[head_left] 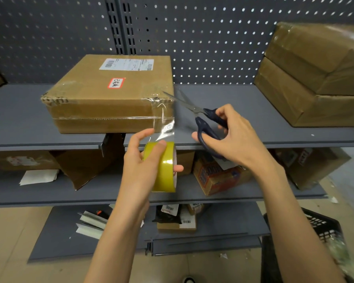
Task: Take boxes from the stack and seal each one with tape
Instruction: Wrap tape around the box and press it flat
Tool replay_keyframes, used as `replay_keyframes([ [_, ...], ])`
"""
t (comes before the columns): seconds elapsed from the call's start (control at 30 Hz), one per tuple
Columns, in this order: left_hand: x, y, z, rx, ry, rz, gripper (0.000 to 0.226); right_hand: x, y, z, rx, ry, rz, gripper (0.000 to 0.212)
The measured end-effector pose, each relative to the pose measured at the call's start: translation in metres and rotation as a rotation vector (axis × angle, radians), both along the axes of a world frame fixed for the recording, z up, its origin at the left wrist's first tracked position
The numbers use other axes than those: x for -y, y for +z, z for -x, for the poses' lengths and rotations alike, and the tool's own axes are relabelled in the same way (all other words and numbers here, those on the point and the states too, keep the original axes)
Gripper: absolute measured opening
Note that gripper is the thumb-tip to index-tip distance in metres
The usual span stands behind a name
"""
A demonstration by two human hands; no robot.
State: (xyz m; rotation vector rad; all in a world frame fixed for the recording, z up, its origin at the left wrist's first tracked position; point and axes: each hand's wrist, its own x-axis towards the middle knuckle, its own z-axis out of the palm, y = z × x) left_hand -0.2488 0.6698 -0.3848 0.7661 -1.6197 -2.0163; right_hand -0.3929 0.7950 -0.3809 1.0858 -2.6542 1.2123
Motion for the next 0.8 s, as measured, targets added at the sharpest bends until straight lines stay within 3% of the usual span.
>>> replay_keyframes([
  [0.37, -0.001, 0.0, 0.0, 0.003, 0.006, 0.009, 0.033, -0.038, -0.007, -0.002, 0.187, 0.164, -0.088, 0.052],
  [0.8, 0.001, 0.0, -0.001, 0.011, 0.023, 0.012, 0.031, -0.007, 0.006, -0.001, 0.2, 0.243, -0.151, 0.054],
])
